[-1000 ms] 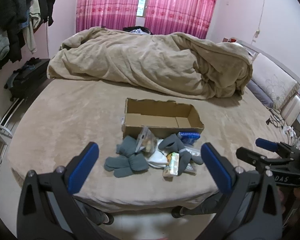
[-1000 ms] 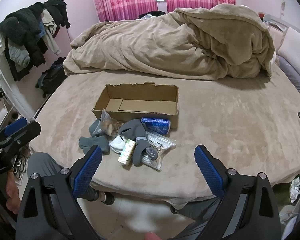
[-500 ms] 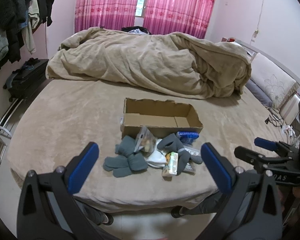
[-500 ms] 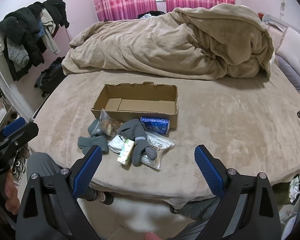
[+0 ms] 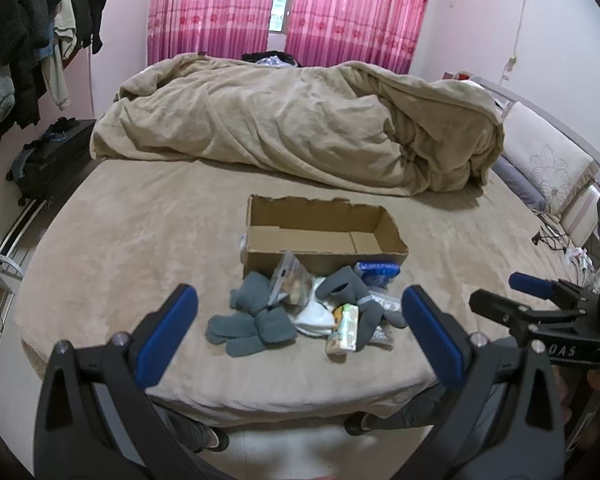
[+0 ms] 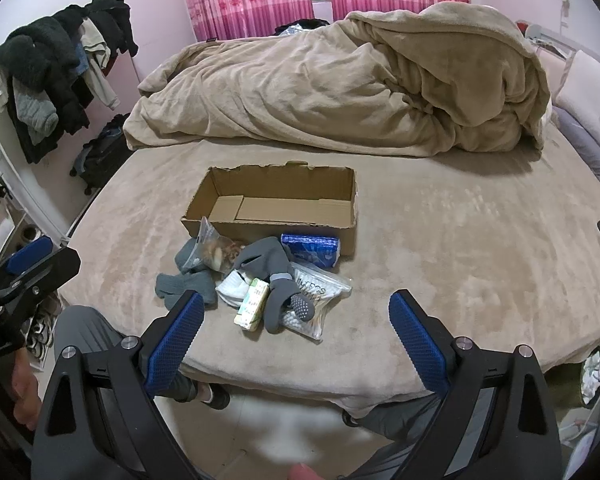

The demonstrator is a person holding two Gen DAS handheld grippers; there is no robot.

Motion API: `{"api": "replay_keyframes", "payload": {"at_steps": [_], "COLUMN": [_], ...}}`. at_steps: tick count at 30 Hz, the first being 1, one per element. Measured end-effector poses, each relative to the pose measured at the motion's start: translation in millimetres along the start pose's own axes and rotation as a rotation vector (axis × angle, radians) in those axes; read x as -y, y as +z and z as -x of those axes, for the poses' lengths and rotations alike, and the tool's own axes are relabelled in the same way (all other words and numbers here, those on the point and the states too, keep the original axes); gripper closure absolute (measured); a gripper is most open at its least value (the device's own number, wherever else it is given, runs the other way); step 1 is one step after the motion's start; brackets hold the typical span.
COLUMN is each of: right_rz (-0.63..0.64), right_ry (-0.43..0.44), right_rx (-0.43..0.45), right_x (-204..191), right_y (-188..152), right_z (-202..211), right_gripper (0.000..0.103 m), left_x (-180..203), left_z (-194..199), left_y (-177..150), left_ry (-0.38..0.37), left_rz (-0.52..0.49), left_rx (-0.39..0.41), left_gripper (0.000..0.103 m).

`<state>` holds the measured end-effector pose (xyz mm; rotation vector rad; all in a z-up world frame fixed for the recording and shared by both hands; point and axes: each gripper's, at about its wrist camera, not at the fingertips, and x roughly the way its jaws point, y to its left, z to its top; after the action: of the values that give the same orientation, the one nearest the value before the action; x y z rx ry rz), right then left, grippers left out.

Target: Organize objects

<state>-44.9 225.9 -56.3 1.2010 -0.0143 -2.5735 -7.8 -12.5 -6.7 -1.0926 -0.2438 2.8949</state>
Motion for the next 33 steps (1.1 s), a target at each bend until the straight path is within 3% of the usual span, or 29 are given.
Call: {"api": "replay_keyframes", "payload": {"at_steps": [9,14,21,25,28,30,33], "right_rz": [-0.010,-0.005,0.004,0.028,0.043,0.056,0.059], "right_ry": [0.020,0.011,0.021,0.028,0.051,0.055,0.063], "right_rx": [-0.009,-0.035,-0.063,-0.078,-0.098,-0.106,-0.148], "right_x": [2,9,16,15,11,9,7], "right_y": [1,0,-9,-12,-13,-14,-18], "right_z": [-18,-47,-93,-118,-135,-146,-166], "right_gripper": [0.007,0.007,0.008,0.021,0.023,0.027,0.041], "left_x": [-11,-26,-37,-39,-40,-39,-41], "left_z": [-38,-73,-121,-148,-170,-182,-202], "left_y": [-15,-30,-51,-57,-61,-64,-69], "left_ry": [0.024,0.062,0.050,0.044,0.033,0.027,0.032], "left_rz": [-0.040,-0.061,-0.064,-0.058,-0.049,-0.053,-0.041], "left_rx": [-0.022,-0.054,-0.095,-0.119,-0.151,-0.171,-0.220], "left_gripper": [0.001,0.001,0.001,0.001,0.004,0.011,0.023]}}
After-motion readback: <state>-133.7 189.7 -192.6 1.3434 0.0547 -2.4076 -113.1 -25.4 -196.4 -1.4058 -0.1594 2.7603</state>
